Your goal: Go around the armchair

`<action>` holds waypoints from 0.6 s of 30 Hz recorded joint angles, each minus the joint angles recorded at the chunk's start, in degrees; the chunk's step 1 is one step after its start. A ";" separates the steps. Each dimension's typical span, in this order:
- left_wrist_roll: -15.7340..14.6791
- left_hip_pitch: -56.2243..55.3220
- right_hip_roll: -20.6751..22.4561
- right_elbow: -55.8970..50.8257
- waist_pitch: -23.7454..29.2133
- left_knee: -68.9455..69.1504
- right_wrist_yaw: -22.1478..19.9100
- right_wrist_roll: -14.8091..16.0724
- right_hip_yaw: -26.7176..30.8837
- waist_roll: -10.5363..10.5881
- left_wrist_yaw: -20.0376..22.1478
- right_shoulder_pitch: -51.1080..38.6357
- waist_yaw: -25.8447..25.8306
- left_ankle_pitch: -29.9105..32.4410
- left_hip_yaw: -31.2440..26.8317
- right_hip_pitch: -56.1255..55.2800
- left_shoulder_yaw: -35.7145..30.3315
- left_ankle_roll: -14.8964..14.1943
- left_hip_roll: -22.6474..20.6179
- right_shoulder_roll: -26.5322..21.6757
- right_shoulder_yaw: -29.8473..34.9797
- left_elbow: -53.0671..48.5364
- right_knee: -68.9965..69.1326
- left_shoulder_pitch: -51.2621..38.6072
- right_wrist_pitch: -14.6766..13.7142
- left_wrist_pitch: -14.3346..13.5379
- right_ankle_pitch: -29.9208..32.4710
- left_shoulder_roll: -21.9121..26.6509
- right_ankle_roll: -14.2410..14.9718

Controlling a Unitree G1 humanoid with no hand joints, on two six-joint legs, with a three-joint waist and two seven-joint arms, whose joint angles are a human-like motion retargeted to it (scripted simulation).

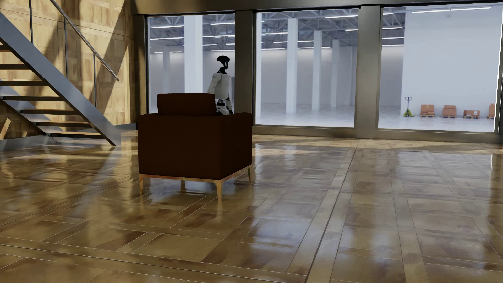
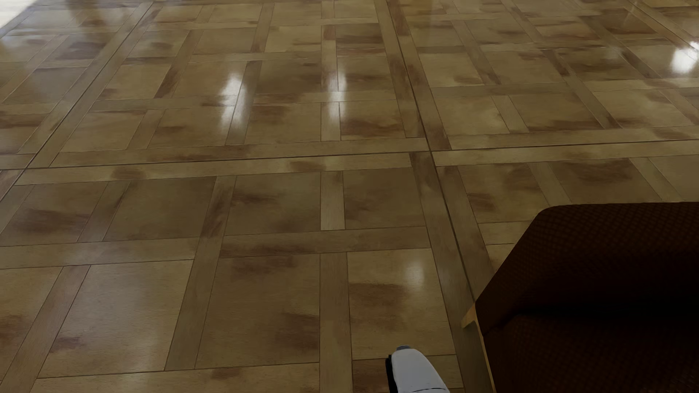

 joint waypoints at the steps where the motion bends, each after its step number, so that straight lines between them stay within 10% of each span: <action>1: 0.00 1.18 0.23 1.19 0.16 -0.23 0.00 0.00 0.00 -0.06 0.00 0.30 -0.65 -0.18 0.00 -0.15 -0.14 0.00 0.28 0.05 1.00 0.09 -4.83 -0.64 0.00 0.00 2.04 -0.01 0.00; 8: 0.00 6.57 -1.82 4.72 -2.47 -0.13 0.00 0.00 0.00 -1.68 0.00 3.77 -4.69 1.81 0.00 13.08 -2.11 0.00 1.20 -0.13 3.48 -3.59 -42.93 -2.11 0.00 0.00 6.65 -2.40 0.00; 13: 0.00 5.70 2.61 9.16 -3.82 10.23 0.00 0.00 0.00 1.02 0.00 1.94 0.88 16.11 0.00 15.85 -0.18 0.00 5.17 -0.14 6.90 -2.55 -36.89 1.47 0.00 0.00 9.49 -6.54 0.00; 18: 0.00 -14.04 8.19 -11.43 -2.95 42.30 0.00 0.00 0.00 1.44 0.00 -0.90 0.85 16.77 0.00 28.38 -1.16 0.00 9.01 -1.92 -4.39 -5.07 -39.26 0.67 0.00 0.00 0.83 -2.88 0.00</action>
